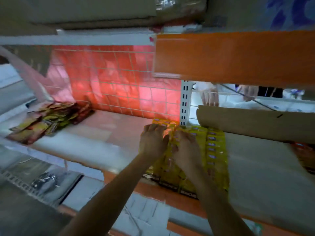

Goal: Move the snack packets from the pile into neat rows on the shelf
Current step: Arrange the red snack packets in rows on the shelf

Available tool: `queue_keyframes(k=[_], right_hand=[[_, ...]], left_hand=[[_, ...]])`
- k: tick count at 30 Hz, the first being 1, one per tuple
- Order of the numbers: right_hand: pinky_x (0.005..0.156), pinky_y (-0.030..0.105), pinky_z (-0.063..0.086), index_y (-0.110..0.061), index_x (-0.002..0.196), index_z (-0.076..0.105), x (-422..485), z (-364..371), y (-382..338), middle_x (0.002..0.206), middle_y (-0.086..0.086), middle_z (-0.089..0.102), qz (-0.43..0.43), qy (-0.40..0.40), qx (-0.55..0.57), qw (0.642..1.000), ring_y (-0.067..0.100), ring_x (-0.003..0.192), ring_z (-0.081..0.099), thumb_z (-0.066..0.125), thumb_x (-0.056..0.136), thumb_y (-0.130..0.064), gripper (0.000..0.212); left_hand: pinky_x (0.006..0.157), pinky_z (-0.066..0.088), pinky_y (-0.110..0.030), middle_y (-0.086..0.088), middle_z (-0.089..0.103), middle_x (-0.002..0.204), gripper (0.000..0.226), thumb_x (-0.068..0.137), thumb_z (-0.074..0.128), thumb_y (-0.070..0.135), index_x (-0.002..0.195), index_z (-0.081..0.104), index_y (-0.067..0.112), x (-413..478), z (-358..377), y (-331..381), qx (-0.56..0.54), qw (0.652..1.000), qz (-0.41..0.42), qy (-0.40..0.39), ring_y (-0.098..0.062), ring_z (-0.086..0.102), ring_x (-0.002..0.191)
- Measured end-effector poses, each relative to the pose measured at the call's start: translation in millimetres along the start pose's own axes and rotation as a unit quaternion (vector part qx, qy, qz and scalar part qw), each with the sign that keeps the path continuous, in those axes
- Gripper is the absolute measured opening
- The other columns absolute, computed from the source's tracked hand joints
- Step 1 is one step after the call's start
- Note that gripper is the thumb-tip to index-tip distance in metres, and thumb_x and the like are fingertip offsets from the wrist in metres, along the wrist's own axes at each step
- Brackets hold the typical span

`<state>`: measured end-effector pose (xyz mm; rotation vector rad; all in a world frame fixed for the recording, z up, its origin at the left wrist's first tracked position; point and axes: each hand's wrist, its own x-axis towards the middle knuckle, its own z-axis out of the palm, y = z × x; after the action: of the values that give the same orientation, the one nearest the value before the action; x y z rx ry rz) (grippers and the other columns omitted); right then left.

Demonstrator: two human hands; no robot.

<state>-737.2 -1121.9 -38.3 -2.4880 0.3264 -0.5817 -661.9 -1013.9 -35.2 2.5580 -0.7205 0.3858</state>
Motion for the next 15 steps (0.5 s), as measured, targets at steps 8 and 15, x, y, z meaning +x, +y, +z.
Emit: queue_keyframes(k=[8, 15], right_hand=[[0.099, 0.039, 0.042, -0.004, 0.119, 0.062, 45, 122, -117, 0.119, 0.017, 0.062, -0.035, -0.030, 0.014, 0.999, 0.038, 0.113, 0.054, 0.068, 0.076, -0.003, 0.044], [0.106, 0.023, 0.030, -0.017, 0.133, 0.051, 90, 214, -198, 0.137, 0.004, 0.051, -0.003, -0.117, 0.034, 0.993, 0.020, 0.126, 0.045, 0.057, 0.092, -0.021, 0.042]], left_hand=[[0.103, 0.039, -0.036, -0.001, 0.052, 0.139, 0.042, 0.096, 0.047, 0.042, 0.132, 0.055, 0.022, 21, -43, -159, 0.029, 0.996, -0.081, 0.002, -0.023, 0.038, 0.131], [0.100, 0.039, -0.038, -0.008, 0.052, 0.133, 0.049, 0.091, 0.056, 0.040, 0.133, 0.051, 0.015, 42, -75, -290, 0.055, 0.988, -0.139, 0.037, -0.029, 0.045, 0.123]])
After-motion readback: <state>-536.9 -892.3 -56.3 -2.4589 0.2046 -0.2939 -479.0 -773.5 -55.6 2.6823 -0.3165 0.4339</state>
